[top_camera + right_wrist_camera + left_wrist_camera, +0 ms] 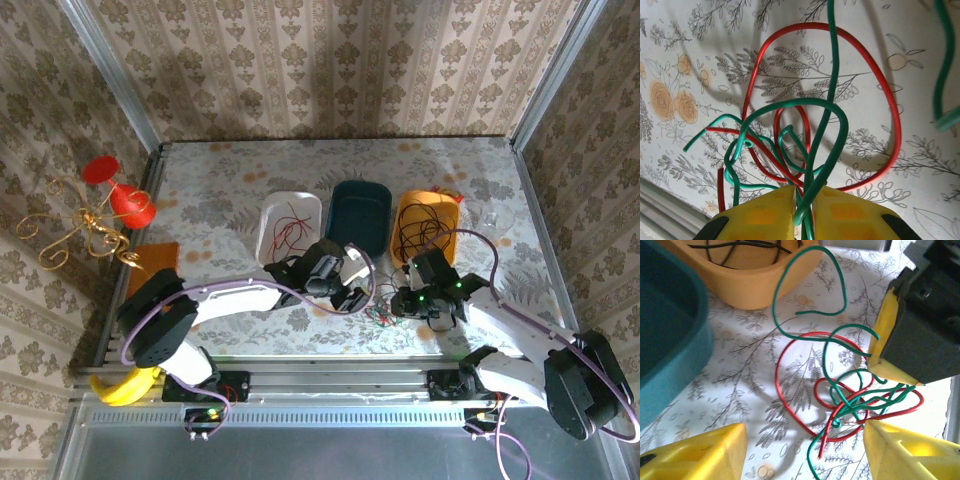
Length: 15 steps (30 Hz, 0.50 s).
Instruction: Untangle the cables
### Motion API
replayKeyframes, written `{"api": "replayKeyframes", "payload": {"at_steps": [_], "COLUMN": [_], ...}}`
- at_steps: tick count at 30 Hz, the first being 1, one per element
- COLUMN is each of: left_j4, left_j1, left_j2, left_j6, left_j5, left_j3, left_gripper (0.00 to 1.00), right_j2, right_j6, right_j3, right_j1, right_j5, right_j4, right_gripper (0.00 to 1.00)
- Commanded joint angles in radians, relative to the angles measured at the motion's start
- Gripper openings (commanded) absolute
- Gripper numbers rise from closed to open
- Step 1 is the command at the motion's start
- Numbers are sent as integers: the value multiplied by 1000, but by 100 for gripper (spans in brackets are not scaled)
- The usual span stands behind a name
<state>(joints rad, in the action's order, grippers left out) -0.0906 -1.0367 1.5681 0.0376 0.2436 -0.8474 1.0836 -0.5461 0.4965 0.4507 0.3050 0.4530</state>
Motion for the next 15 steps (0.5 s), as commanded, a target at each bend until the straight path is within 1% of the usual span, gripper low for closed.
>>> {"api": "replayKeyframes", "payload": {"at_steps": [1,7,12,15], "left_j4": [-20,-104,-143,-149], "left_j1": [-21,-36,-37,-37], "left_j2": [50,154,210,242], "left_j6": [-24,26,50,53], "left_j5": [15,-31,-128,-151], "left_j3": [-43,-76,-91,-110], "left_gripper": [61,52,45,43], "right_j2": [-32,-51,-73,-73], "right_j6": [-27,-29,-25,-21], "right_j3": [5,-12,-12,-12], "right_j1": [-7,-8,-8,-9], "right_j5": [-65,-53,-49,-45], "right_j4": [36,45,52,53], "right_gripper": [18,18,18,18]}}
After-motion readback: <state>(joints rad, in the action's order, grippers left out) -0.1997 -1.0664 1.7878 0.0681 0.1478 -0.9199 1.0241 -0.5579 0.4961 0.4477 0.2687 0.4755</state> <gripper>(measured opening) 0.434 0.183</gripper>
